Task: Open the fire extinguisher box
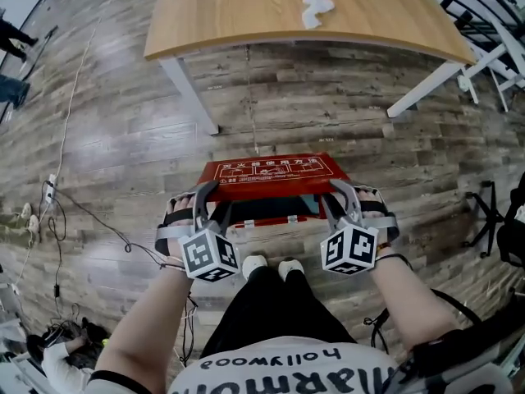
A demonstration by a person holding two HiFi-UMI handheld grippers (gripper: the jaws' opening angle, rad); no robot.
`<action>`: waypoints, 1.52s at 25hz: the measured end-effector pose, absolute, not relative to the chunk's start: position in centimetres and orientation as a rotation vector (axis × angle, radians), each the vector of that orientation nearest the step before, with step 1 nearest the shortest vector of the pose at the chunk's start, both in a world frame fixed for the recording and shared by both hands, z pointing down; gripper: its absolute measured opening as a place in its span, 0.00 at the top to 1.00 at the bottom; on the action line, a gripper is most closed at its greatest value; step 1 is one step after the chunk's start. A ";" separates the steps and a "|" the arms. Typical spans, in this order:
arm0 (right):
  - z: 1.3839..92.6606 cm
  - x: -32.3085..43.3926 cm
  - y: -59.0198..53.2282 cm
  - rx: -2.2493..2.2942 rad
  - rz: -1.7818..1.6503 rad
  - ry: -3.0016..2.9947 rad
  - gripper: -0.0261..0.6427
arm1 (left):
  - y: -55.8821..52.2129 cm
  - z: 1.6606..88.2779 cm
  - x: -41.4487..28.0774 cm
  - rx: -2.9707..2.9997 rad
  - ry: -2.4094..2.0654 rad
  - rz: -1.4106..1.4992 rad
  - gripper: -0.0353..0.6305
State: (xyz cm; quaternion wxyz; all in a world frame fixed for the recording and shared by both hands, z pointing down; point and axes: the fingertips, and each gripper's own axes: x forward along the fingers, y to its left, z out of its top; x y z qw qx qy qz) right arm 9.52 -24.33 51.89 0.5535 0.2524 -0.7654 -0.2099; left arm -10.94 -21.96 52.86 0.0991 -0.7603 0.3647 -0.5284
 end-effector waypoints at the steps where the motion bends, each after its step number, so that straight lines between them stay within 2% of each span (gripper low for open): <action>1: 51.7 9.4 -24.8 0.600 -0.490 -1.806 0.77 | -22.4 52.7 -10.9 -2.265 1.068 -1.559 0.65; 14: 49.7 8.7 -30.3 0.652 -0.473 -1.742 0.78 | -27.4 51.8 -11.2 -2.351 0.992 -1.542 0.71; 28: 49.5 7.6 -36.6 0.597 -0.531 -1.854 0.81 | -34.3 52.3 -12.6 -2.267 1.172 -1.601 0.74; 38: 50.6 6.6 -41.0 0.604 -0.519 -1.901 0.82 | -37.9 53.8 -13.2 -2.255 1.141 -1.677 0.74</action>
